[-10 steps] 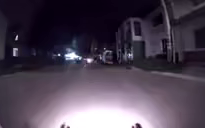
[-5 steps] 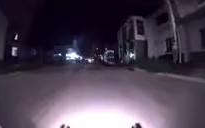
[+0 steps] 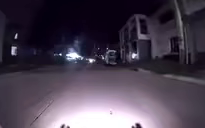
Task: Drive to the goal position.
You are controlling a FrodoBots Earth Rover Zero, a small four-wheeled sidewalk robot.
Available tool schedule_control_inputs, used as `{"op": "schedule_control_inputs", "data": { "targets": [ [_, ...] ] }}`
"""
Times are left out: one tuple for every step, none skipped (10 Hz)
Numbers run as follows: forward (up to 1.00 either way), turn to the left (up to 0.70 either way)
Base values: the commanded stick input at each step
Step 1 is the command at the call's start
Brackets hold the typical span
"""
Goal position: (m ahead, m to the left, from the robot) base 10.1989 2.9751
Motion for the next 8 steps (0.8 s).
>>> {"op": "schedule_control_inputs", "data": {
  "targets": [
    [0.85,0.00],
    [0.85,0.00],
    [0.85,0.00],
    [0.85,0.00],
    [0.85,0.00],
    [0.85,0.00],
    [0.85,0.00],
    [0.85,0.00]
  ]
}}
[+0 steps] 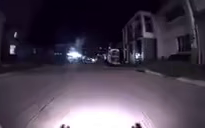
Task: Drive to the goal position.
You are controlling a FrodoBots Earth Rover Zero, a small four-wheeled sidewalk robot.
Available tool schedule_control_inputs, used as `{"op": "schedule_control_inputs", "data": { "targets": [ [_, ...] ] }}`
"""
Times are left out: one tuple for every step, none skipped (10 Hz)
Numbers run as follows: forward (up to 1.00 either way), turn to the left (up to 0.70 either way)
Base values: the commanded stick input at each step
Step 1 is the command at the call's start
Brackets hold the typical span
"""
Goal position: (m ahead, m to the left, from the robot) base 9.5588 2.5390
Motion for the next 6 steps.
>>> {"op": "schedule_control_inputs", "data": {
  "targets": [
    [0.85,0.00],
    [0.85,0.00],
    [0.85,0.00],
    [0.85,0.00],
    [0.85,0.00],
    [0.85,0.00]
  ]
}}
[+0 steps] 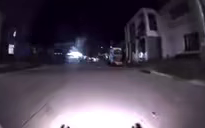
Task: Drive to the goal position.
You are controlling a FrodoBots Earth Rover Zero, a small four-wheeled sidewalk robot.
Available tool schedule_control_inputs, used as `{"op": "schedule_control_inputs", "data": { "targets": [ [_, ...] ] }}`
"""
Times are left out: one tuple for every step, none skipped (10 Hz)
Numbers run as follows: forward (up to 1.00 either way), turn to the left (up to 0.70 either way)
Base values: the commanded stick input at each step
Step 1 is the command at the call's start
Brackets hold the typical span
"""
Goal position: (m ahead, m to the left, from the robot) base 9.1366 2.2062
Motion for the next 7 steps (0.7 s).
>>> {"op": "schedule_control_inputs", "data": {
  "targets": [
    [0.85,0.00],
    [0.85,0.00],
    [0.85,0.00],
    [0.85,0.00],
    [0.85,0.00],
    [0.85,0.00],
    [0.85,0.00]
  ]
}}
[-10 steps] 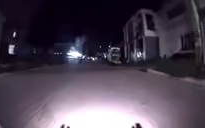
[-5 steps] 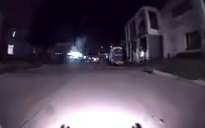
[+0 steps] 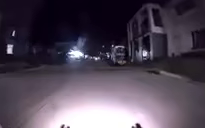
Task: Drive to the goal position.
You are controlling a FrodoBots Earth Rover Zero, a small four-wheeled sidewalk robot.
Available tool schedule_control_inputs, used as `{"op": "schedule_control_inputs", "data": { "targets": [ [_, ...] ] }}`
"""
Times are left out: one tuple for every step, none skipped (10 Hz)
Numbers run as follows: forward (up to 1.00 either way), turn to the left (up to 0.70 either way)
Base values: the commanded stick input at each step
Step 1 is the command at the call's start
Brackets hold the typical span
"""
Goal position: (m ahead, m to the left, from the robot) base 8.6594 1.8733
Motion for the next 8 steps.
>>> {"op": "schedule_control_inputs", "data": {
  "targets": [
    [0.85,0.00],
    [0.85,0.00],
    [0.85,0.00],
    [0.85,0.00],
    [0.85,0.00],
    [0.85,0.00],
    [0.85,0.00],
    [0.85,0.00]
  ]
}}
